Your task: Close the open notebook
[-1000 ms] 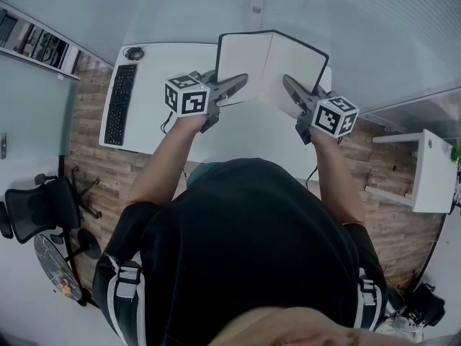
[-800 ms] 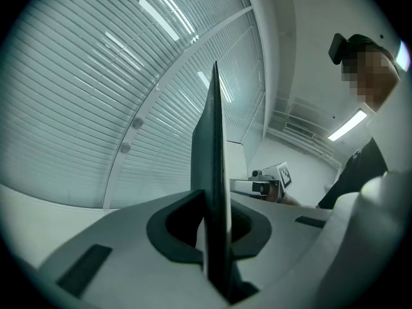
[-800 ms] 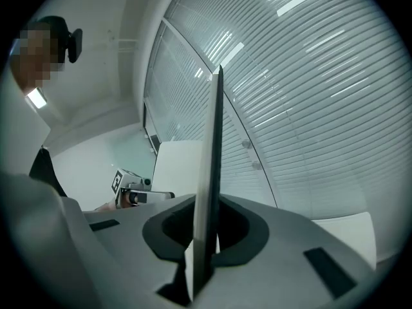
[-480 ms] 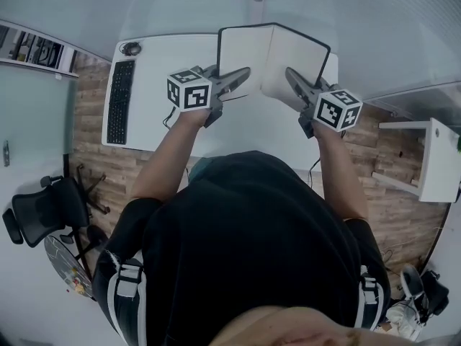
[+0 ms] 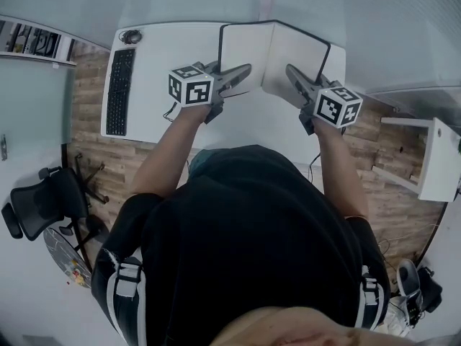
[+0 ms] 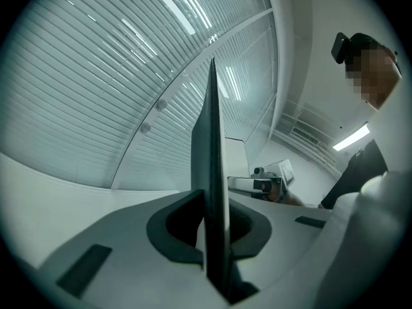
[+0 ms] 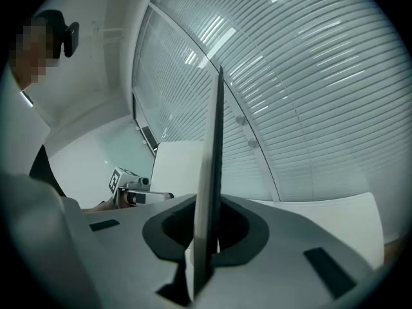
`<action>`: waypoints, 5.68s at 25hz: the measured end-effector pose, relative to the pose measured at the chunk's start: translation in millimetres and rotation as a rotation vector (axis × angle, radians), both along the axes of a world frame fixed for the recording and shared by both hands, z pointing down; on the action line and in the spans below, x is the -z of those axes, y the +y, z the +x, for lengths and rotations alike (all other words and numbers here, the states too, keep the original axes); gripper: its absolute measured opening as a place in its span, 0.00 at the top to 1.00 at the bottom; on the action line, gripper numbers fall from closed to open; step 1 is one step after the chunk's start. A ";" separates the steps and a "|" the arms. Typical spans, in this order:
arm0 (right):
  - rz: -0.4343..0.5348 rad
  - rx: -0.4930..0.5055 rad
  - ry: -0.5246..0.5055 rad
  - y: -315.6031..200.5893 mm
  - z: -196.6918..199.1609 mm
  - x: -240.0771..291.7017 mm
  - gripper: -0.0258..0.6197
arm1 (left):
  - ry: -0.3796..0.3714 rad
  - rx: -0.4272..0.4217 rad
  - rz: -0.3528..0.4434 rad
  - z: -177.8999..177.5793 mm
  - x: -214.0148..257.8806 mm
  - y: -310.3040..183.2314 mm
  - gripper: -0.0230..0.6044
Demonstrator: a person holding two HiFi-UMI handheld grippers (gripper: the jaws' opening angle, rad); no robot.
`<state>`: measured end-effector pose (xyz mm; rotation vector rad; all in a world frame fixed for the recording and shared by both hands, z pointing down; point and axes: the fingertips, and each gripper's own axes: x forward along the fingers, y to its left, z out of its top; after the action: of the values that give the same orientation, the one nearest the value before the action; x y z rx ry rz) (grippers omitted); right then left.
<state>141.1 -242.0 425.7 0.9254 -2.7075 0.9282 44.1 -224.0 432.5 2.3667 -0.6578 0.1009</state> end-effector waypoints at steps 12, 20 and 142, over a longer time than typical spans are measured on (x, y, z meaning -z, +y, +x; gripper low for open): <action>-0.070 -0.012 0.001 -4.0 -6.9 -30.0 0.86 | -0.019 -0.013 -0.058 -6.7 -29.9 -5.4 0.89; -0.144 -0.025 -0.001 -3.1 -37.2 -60.3 0.86 | -0.024 -0.032 -0.123 -36.9 -57.8 -4.8 0.89; -0.651 -0.021 0.189 71.2 -32.8 -361.2 0.78 | -0.159 -0.058 -0.693 -66.0 -331.3 54.9 0.89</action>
<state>108.4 -170.8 786.9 0.8367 -2.0222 1.5021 -21.9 -169.1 763.8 1.7157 -0.5179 0.4681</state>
